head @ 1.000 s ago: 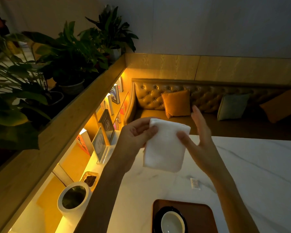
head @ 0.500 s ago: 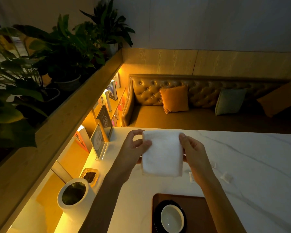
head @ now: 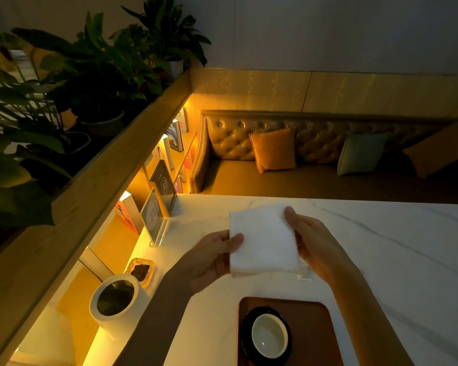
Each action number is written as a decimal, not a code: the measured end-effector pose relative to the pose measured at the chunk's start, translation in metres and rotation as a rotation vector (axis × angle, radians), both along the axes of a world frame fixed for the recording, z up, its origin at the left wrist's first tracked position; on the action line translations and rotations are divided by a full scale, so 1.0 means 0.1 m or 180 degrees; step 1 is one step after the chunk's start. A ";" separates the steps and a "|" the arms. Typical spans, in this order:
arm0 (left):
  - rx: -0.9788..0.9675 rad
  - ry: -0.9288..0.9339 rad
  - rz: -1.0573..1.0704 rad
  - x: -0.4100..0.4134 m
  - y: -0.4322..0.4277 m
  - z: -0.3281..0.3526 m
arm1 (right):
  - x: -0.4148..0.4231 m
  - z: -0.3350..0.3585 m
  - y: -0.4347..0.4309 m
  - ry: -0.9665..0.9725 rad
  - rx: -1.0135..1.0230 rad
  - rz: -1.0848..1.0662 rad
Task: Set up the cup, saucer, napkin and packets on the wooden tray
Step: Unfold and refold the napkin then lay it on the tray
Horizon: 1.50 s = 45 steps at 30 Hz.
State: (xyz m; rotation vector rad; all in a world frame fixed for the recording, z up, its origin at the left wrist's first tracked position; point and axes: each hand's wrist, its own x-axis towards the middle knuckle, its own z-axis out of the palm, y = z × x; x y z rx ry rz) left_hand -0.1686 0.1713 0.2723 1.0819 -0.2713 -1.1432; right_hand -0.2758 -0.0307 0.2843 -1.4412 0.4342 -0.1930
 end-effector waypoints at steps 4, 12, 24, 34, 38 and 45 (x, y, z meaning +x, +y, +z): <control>0.0012 -0.0195 0.0064 0.04 0.01 -0.03 | -0.14 -0.06 -0.13 0.0293 0.0703 0.0764; 0.0227 -0.0813 -0.0357 0.05 0.10 0.02 | -0.31 -0.02 -0.25 0.0408 0.0641 0.0867; -0.0286 -0.1653 -0.0206 -0.05 0.01 0.17 | -0.49 0.15 -0.25 -0.0681 -0.0227 0.0488; -0.0988 -0.3429 -0.0268 -0.29 -0.08 0.42 | -0.77 0.24 -0.22 -0.1416 -0.0782 0.0184; -0.1189 -0.3646 -0.0365 -0.40 -0.14 0.39 | -0.93 0.20 -0.12 -0.1339 -0.0724 -0.0178; -0.1077 -0.2888 -0.0274 -0.63 -0.11 0.16 | -1.19 -0.05 0.13 -0.1047 -0.0640 -0.0777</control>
